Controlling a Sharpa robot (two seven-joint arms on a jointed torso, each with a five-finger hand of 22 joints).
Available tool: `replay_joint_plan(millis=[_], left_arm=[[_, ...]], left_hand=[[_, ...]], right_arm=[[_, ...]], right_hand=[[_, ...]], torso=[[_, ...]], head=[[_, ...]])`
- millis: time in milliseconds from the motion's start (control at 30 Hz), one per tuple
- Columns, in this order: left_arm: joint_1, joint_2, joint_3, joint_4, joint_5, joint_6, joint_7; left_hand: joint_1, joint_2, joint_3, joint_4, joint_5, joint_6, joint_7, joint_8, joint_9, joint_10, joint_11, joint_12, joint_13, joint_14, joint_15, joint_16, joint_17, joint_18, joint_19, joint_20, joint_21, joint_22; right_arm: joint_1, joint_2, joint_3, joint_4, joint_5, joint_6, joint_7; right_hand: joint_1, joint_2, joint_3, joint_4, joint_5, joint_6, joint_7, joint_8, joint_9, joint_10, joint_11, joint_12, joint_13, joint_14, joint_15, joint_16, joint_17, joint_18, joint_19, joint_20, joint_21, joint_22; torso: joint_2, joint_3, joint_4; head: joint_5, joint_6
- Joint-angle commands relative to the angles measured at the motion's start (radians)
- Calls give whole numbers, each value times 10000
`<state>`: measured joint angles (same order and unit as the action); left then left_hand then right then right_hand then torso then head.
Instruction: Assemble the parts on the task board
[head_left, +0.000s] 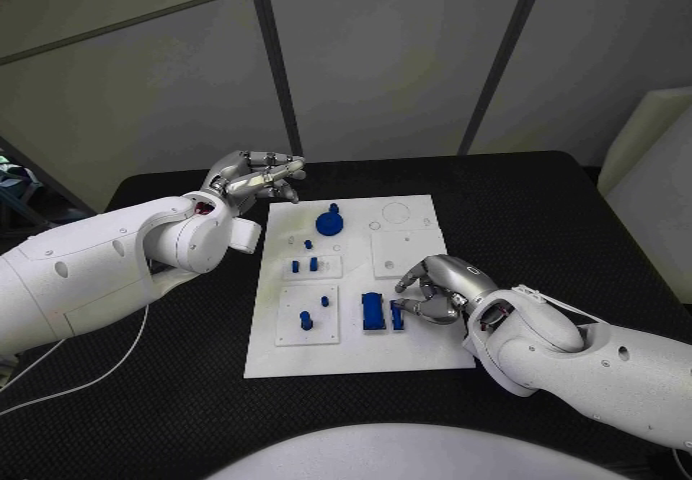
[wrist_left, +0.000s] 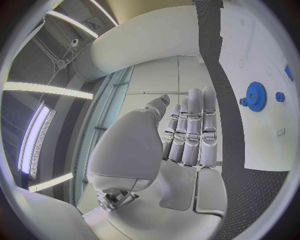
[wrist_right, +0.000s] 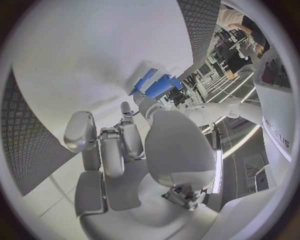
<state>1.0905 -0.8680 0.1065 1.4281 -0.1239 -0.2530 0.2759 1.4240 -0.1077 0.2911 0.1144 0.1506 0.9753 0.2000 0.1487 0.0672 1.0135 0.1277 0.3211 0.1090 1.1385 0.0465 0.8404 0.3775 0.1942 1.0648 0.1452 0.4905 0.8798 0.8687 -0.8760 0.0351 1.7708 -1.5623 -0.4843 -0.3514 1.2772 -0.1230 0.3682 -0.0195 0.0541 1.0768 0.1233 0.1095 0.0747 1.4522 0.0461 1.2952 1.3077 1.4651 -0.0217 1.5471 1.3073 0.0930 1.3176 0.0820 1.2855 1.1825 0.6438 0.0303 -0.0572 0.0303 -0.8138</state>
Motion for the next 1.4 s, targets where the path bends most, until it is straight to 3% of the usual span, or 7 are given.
replay_joint_plan(millis=[33,700,800,967,1100,1200,1400], left_arm=[[12,4,1,8,-37,115,35],[-4,1,-1,-8,-37,105,58],[-13,24,-4,-42,-37,81,59],[-28,87,-9,-75,-36,73,79],[-42,223,-14,-298,-34,-40,110],[-49,377,-43,-567,38,-221,201],[-79,780,-75,-1201,752,-593,625]], left_hand=[[39,100,-42,2,6,-54,-16,39,0,-44,-13,67,-10,-63,0,-59,-12,-127,33,5,-67,-13],[53,105,-54,-1,6,-67,-11,42,0,-58,-10,79,-15,-68,1,-59,-22,-127,37,7,-80,-20],[51,103,-58,1,5,-69,-10,43,0,-60,-9,81,-16,-68,2,-58,-24,-127,38,7,-82,-22],[30,93,-82,15,0,-70,-12,49,1,-59,-7,92,-17,-72,7,-59,-30,-128,38,10,-91,-27],[8,102,-125,46,4,-44,-40,85,9,-39,-26,136,-19,-149,6,-130,-80,-129,-5,19,-157,-64],[8,127,-174,82,12,81,-114,187,25,71,-88,218,-25,-287,-19,-357,-218,-115,-109,14,-326,-171],[45,157,-171,255,17,252,-189,270,-2,283,-53,-55,-253,-1087,159,-2334,-1138,-155,-1062,180,-1536,-1002]], right_arm=[[3,29,-6,-41,-234,182,-151],[-2,-340,-3,456,1196,-1268,1936],[26,-660,177,577,3008,-1317,3015],[348,-679,407,32,5094,-1017,4208],[767,-364,485,-1027,7568,-407,4988],[1036,56,508,-1964,9284,24,5487],[1436,850,529,-3592,11540,625,6325]], right_hand=[[204,-10,-108,-29,-62,108,-9,67,8,0,-94,59,570,975,-97,45,2285,-18,75,-25,-65,-5],[187,68,-512,97,-33,-80,41,13,-52,-31,-60,-5,522,958,-80,4,2212,-2,33,-35,-173,-125],[302,110,-640,115,39,-261,90,-46,-71,-330,-2,-543,135,808,-35,-337,1639,142,-407,8,-727,-797],[593,198,-707,130,926,-511,195,4,-45,-2842,64,-5218,-3367,-399,31,-3197,-1998,907,-3131,99,-4377,-4768],[817,233,-458,143,996,-807,407,-40,-72,-4100,246,-7336,-5109,-2332,241,-7696,-6276,850,-3815,254,-5545,-5468],[918,283,-174,183,1003,-1145,680,-111,-66,-4470,543,-8611,-6536,-2757,554,-9547,-7212,819,-4343,513,-6545,-6089],[873,238,215,247,1065,-1066,763,-20,-65,-4347,854,-10196,-8746,-3666,985,-11886,-8522,722,-5223,939,-7928,-6922]], torso=[[-7,-1,-11],[-66,-8,-14],[-140,-43,-8],[-296,-121,-23],[-470,-172,-51],[-653,-229,-162],[-870,-296,-257]], head=[[-3,-26],[-32,108],[-76,188],[-109,408],[-131,602],[-133,801],[-115,1139]])
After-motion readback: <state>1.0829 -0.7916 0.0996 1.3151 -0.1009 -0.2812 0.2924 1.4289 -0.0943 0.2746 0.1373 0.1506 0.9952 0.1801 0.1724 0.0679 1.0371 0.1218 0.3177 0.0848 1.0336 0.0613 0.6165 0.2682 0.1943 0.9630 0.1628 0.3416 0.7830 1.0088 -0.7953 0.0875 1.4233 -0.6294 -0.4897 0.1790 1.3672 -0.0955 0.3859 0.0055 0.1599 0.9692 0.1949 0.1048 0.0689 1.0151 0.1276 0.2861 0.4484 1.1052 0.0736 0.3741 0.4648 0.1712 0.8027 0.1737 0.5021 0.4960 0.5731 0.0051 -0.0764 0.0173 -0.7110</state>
